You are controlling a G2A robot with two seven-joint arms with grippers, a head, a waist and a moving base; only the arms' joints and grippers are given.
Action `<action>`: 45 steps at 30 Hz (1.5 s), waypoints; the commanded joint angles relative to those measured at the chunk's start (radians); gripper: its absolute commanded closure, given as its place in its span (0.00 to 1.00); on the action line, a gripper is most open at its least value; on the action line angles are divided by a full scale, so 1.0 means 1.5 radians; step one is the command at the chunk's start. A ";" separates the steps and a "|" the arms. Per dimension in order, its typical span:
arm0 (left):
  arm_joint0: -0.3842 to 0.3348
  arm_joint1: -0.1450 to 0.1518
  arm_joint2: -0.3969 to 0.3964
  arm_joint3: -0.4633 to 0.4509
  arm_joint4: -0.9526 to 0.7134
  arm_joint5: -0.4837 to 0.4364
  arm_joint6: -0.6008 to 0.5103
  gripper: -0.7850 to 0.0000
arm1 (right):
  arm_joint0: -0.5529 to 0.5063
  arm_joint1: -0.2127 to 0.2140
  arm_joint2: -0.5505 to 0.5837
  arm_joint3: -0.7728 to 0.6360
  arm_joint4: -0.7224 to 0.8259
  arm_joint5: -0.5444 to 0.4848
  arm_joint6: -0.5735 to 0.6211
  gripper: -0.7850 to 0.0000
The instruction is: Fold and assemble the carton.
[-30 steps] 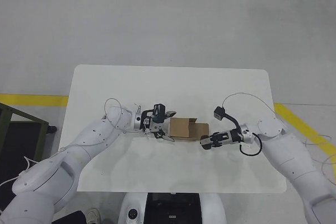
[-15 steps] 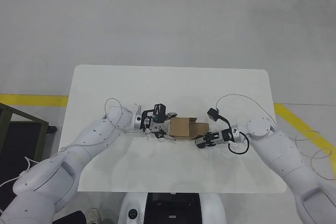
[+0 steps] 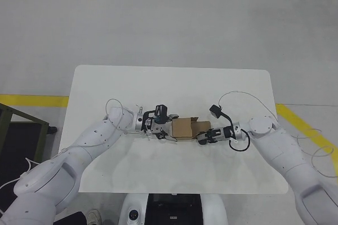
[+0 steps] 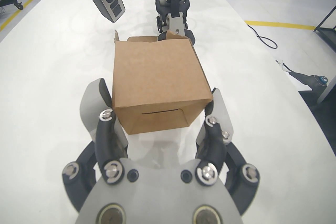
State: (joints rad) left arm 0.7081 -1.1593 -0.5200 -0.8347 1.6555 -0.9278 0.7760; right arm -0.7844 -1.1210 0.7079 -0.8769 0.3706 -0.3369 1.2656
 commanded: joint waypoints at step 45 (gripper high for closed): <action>0.002 -0.006 -0.008 -0.003 0.016 -0.021 0.008 0.23 | 0.055 -0.067 -0.026 0.084 0.025 -0.062 0.022 1.00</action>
State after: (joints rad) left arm 0.7119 -1.1673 -0.5329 -0.8396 1.6796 -0.9594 0.7869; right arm -0.7033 -1.2197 0.6692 -0.7580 0.4045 -0.4263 1.2949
